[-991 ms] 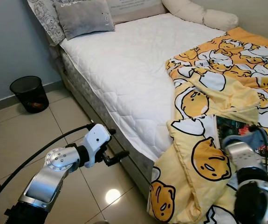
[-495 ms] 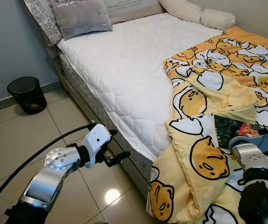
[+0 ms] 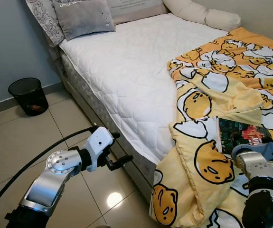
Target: Clean up the room
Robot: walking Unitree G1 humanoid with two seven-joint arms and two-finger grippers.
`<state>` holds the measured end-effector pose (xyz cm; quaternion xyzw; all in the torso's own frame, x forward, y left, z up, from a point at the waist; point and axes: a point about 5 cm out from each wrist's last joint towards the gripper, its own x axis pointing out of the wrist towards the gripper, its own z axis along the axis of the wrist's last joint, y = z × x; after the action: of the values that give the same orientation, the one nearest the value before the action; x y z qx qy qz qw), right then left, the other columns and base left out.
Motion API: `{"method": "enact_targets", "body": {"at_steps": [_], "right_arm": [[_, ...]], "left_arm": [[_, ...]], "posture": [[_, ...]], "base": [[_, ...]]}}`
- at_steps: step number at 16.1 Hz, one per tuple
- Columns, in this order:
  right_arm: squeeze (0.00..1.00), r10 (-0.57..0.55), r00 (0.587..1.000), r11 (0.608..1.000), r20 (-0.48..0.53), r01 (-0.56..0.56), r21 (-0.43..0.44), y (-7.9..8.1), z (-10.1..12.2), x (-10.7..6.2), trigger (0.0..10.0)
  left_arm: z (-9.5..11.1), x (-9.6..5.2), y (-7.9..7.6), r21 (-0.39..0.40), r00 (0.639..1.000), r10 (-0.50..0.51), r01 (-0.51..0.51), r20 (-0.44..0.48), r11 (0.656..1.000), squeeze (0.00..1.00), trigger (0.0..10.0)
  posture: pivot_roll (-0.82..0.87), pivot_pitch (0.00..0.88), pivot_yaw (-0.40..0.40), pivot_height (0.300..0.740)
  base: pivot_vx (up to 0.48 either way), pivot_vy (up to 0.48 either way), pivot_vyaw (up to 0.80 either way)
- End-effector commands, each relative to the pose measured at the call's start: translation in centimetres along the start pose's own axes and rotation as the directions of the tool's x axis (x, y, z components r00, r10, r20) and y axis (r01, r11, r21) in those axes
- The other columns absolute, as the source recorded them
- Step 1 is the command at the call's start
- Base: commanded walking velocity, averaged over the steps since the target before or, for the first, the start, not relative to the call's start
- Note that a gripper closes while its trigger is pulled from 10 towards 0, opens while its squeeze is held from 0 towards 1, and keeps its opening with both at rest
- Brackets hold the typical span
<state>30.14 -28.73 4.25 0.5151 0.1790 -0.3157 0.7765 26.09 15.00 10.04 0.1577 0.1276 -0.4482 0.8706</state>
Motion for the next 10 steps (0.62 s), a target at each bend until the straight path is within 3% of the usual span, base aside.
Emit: {"method": "enact_targets", "body": {"at_steps": [1,5,10], "right_arm": [[0.00,-0.024,0.999,1.000,-0.029,0.025,0.018,-0.7,-0.6,0.0,10.0],[0.00,-0.040,0.998,0.999,-0.048,0.042,0.028,-1.3,-1.1,-0.1,10.0],[0.00,-0.014,0.997,0.998,-0.074,0.019,0.055,-0.5,-2.0,0.2,10.0]], "left_arm": [[0.1,0.0,-0.4,0.011,1.000,-0.023,0.023,-0.006,1.000,0.00,10.0],[0.0,0.0,-0.6,0.009,1.000,-0.016,0.016,-0.004,1.000,0.00,10.0],[0.0,0.0,-0.7,0.006,1.000,-0.020,0.020,-0.009,1.000,0.00,10.0]], "posture": [[-0.03,0.000,-0.009,0.740],[-0.02,0.000,-0.024,0.740],[-0.01,0.000,-0.020,0.740]], "base": [[0.000,0.000,0.00],[0.000,0.000,0.00],[0.000,0.000,0.00]]}}
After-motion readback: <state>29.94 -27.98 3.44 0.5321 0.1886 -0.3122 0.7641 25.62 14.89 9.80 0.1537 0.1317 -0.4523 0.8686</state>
